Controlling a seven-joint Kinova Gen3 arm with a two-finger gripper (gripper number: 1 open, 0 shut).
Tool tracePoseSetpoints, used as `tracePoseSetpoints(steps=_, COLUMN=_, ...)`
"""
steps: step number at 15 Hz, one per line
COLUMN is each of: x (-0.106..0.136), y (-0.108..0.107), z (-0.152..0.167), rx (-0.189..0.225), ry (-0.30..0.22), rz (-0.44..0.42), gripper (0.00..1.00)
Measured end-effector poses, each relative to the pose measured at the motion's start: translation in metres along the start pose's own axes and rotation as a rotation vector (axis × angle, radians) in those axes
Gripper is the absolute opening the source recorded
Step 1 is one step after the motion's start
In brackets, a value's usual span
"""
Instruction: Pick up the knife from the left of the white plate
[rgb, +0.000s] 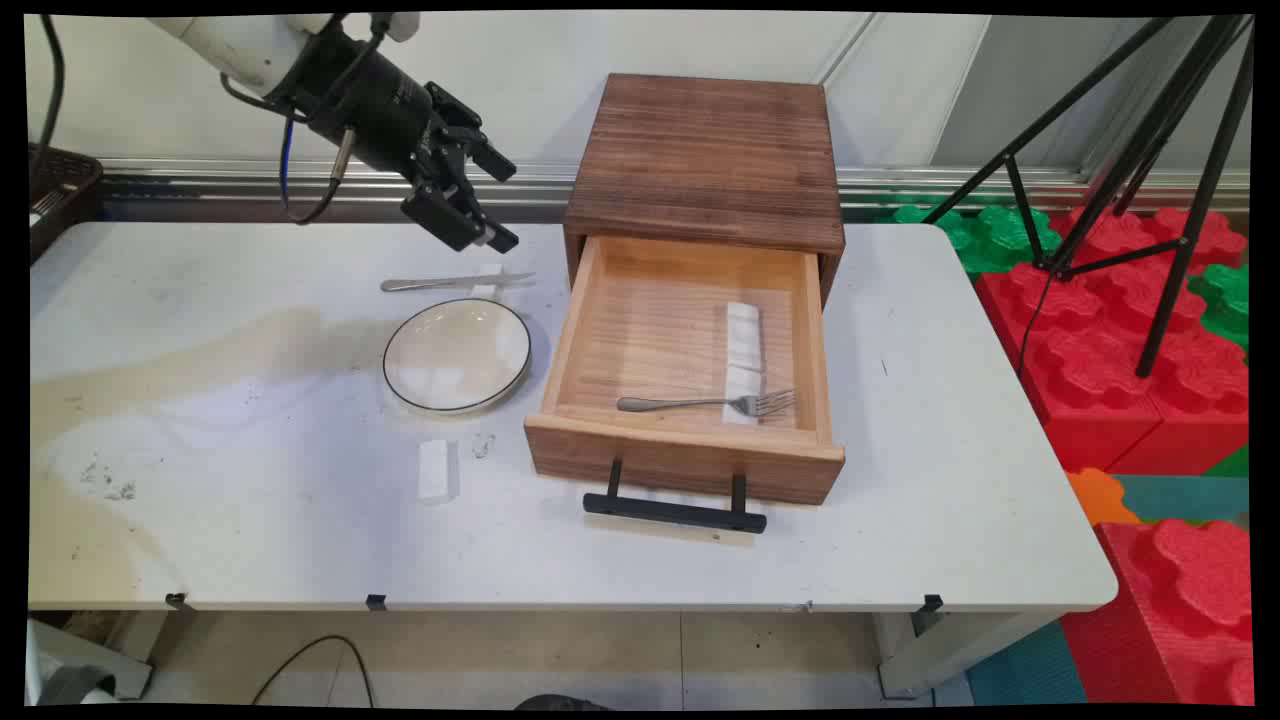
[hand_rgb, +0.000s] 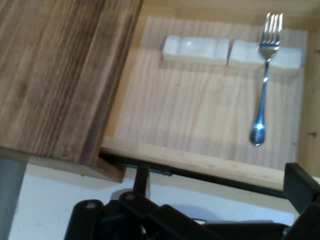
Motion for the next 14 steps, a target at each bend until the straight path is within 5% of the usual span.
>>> tracePoseSetpoints(steps=14, x=-0.020, y=-0.082, z=0.049, rx=0.066, ry=-0.188, rz=-0.017, gripper=1.00)
